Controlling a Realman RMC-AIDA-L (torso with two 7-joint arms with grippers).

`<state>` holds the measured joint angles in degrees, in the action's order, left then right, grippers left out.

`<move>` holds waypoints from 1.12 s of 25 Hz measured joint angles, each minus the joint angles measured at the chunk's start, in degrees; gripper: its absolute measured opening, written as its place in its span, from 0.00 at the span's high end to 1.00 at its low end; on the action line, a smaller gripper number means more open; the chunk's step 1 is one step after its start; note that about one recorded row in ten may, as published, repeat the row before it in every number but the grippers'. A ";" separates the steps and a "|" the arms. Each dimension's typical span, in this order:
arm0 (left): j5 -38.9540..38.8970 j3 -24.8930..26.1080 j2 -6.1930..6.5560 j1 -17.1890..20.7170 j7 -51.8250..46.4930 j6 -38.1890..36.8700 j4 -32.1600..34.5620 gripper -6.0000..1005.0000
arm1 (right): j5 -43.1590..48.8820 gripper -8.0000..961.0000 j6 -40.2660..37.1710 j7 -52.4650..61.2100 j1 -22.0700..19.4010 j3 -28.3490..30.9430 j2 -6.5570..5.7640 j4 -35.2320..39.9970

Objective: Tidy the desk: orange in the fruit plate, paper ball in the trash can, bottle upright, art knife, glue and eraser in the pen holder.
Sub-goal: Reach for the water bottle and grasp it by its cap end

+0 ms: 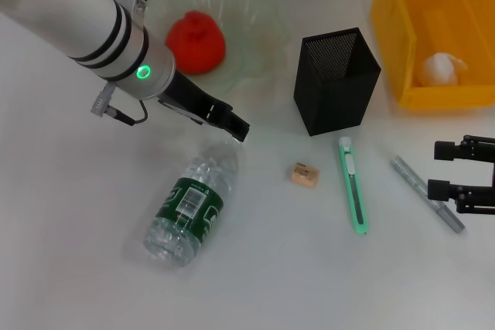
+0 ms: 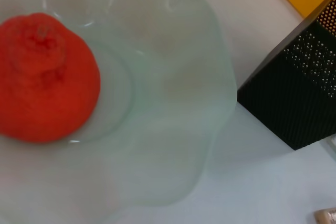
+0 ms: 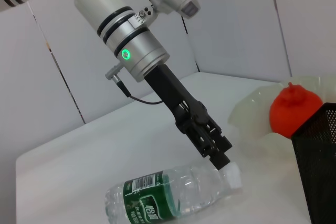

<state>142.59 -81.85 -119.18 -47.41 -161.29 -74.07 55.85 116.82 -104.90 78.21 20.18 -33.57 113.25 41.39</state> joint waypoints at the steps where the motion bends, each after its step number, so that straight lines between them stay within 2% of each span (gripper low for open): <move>1: -0.31 -0.69 0.00 -0.02 0.00 0.73 -0.54 0.22 | 0.00 0.23 0.06 0.00 0.02 0.06 0.03 -0.02; 15: -1.56 -4.33 0.00 -0.35 0.47 4.01 -3.92 0.22 | 0.01 0.23 0.17 -0.02 0.38 0.51 0.43 -0.08; 22: -2.25 -8.64 0.00 0.61 2.20 4.80 -3.06 0.22 | 0.00 0.23 0.40 0.13 0.33 0.54 0.43 -0.29; 28: -3.34 -8.98 0.00 1.09 2.86 5.35 -2.00 0.39 | -0.02 0.23 1.26 0.12 0.19 0.52 0.40 -0.67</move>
<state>139.25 -90.83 -119.18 -46.32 -158.44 -68.72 53.85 116.80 -103.63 78.33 20.37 -33.04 113.65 40.71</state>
